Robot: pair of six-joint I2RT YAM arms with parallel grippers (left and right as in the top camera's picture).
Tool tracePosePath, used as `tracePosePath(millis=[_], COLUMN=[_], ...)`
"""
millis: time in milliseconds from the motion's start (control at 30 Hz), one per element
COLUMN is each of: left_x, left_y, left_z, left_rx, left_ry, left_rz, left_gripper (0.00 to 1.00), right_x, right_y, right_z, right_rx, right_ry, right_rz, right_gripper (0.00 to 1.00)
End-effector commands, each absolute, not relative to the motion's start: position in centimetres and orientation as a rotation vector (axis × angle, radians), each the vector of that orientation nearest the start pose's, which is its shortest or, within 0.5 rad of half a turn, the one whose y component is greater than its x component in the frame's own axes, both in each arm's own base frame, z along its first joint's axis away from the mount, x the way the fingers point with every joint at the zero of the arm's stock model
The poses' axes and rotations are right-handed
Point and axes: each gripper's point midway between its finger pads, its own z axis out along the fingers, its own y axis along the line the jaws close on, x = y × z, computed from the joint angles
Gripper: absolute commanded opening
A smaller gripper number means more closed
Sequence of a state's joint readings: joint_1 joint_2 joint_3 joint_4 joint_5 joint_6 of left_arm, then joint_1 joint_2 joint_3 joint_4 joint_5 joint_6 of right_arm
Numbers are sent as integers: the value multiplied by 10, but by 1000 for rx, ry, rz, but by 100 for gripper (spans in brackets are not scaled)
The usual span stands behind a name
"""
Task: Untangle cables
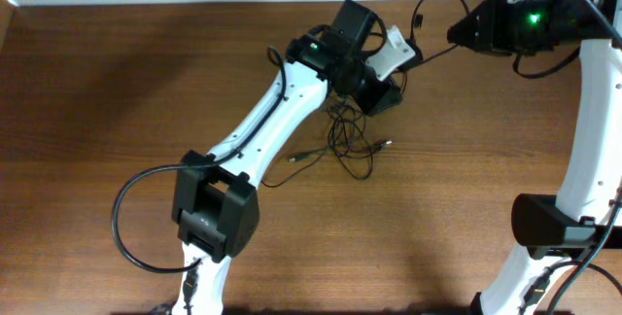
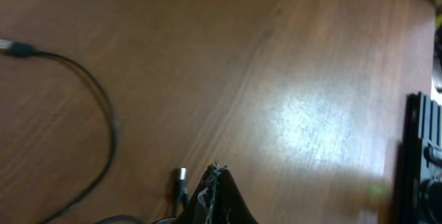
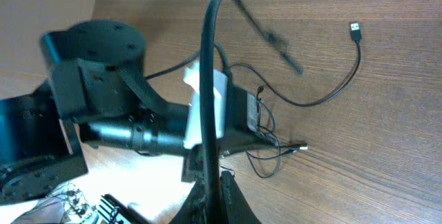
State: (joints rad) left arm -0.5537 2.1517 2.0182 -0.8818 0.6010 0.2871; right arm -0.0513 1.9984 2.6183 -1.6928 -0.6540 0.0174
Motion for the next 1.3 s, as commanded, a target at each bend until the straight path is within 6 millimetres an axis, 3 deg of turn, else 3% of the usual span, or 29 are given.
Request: tracePosePath(millis=[0, 100, 233, 267, 333, 467, 500, 567, 633, 667, 700, 833, 900, 967, 1067, 1167, 1267], left_x=[440, 453, 460, 457, 449, 421, 412, 409, 415, 418, 425, 450, 459, 462, 457, 452, 462], left_y=[-303, -275, -263, -262, -259, -247, -241, -225, -209, -203, -189, -133, -106, -97, -110, -121, -105], left_z=[183, 211, 213, 224, 256, 359, 396, 433, 441, 440, 440, 442, 444, 444, 446, 448, 435], left_rx=[1050, 976, 944, 943, 940, 904, 822, 678, 548, 499, 379, -48, -276, -380, -333, -282, -327], left_ry=[2329, 2291, 2301, 2282, 2217, 1979, 1913, 1864, 1885, 1902, 1936, 1971, 1949, 1937, 1953, 1968, 1993], left_rz=[-728, -693, -645, -642, -634, -590, -609, -599, -554, -556, -574, -628, -653, -698, -791, -872, -856], left_gripper=[0, 0, 0, 0, 0, 0, 0, 0, 0, 0, 0, 0, 0, 0, 0, 0, 0], right_x=[399, 401, 401, 401, 403, 414, 416, 417, 418, 418, 417, 410, 405, 402, 399, 397, 395], right_y=[46, 8, -19, -36, -51, -56, -48, -34, -10, 1, 27, 92, 135, 169, 218, 250, 279], right_z=[377, 380, 380, 373, 363, 339, 337, 339, 342, 343, 343, 343, 344, 342, 337, 324, 310], right_rx=[-42, 76, 158, 228, 287, 354, 339, 261, 157, 122, 46, -155, -277, -392, -552, -642, -725], right_ry=[2452, 2415, 2404, 2429, 2462, 2521, 2520, 2522, 2519, 2523, 2533, 2558, 2542, 2526, 2481, 2482, 2478], right_rz=[795, 800, 758, 674, 590, 610, 674, 702, 750, 769, 800, 861, 960, 986, 1017, 1044, 1065], right_gripper=[4, 4, 4, 4, 4, 4, 4, 7, 50, 61, 66, 70, 73, 73, 77, 77, 77])
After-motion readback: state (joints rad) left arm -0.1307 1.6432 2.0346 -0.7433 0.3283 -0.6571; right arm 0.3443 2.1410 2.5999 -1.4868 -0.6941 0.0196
